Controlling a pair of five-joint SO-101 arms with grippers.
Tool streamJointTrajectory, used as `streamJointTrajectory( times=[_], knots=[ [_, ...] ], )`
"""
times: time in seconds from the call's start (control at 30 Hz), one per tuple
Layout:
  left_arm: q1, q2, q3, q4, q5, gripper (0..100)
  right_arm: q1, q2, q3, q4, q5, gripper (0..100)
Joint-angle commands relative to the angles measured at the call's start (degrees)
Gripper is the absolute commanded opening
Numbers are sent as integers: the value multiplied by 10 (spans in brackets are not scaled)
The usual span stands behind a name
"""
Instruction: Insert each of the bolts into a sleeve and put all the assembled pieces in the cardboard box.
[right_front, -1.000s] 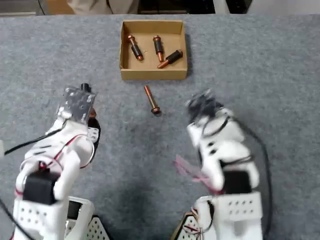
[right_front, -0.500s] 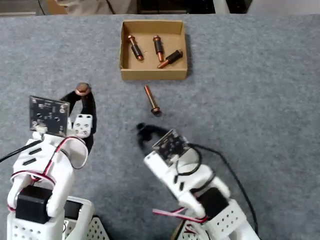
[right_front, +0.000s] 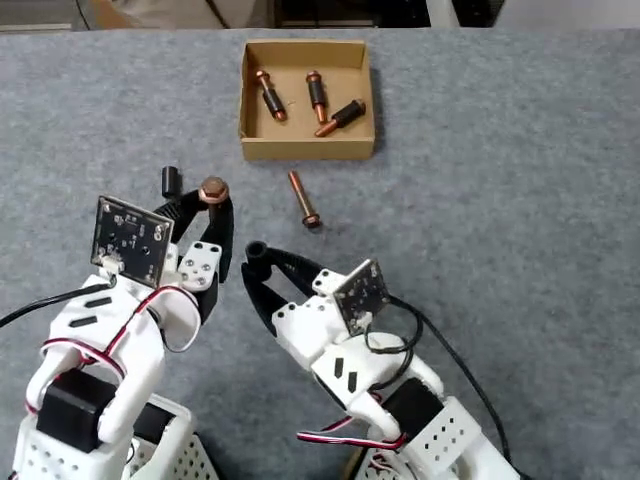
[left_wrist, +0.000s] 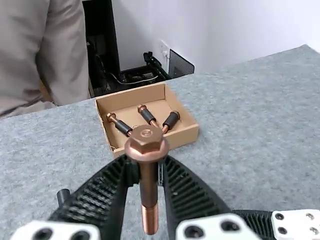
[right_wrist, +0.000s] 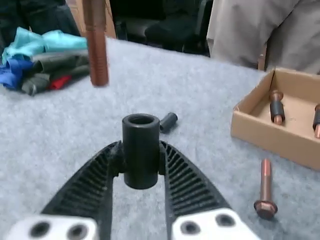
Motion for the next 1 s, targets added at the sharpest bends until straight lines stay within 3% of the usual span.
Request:
streamJointTrajectory(
  times=[0.0, 0.3, 0.67, 0.97],
  knots=[
    [7, 22, -55, -11, 7, 19, -1, -3, 0, -24, -5, 1],
    [7, 29, -107, -11, 23, 19, -3, -3, 0, -25, 49, 1],
    [7, -111, 80, -91, 146, 19, -4, -8, 0, -23, 47, 1],
    [19, -133, 112, -104, 147, 19, -5, -8, 0, -24, -3, 1]
  ],
)
